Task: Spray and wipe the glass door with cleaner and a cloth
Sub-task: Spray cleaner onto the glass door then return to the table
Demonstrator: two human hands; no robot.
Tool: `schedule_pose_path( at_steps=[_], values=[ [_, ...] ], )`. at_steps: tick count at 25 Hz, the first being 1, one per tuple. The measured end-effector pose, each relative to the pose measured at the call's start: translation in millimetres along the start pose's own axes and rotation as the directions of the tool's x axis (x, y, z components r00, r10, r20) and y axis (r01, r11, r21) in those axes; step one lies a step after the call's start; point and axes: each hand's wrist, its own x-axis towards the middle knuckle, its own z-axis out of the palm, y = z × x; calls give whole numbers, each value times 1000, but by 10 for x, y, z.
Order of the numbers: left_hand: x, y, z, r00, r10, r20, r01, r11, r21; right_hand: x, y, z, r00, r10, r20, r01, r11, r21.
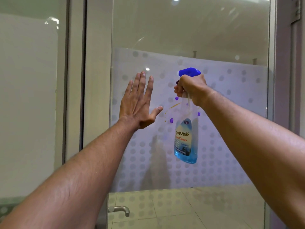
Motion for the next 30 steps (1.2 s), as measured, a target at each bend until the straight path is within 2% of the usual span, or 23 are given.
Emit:
schedule_pose_path(
  at_steps=[3,5,12,18,23,30],
  values=[
    [-20,-19,-7,1000,-5,11,4,1000,8,-34,0,35,998,24,66,-25,999,27],
    [-29,-34,-17,1000,-5,15,5,1000,15,-44,13,55,996,60,61,-63,997,49],
    [-44,-82,-44,1000,-2,16,2,1000,20,28,18,68,999,34,-39,-32,997,66],
    [-78,-93,-10,1000,-3,5,3,1000,6,160,-161,-427,953,-9,-304,14,1000,14],
    [-87,-19,36,1000,3,7,-2,1000,-20,215,-85,-862,929,-29,-369,14,999,-41],
    [-107,77,64,1000,11,20,-10,999,-43,172,63,-1011,935,17,-353,-43,997,-66]
  ],
)
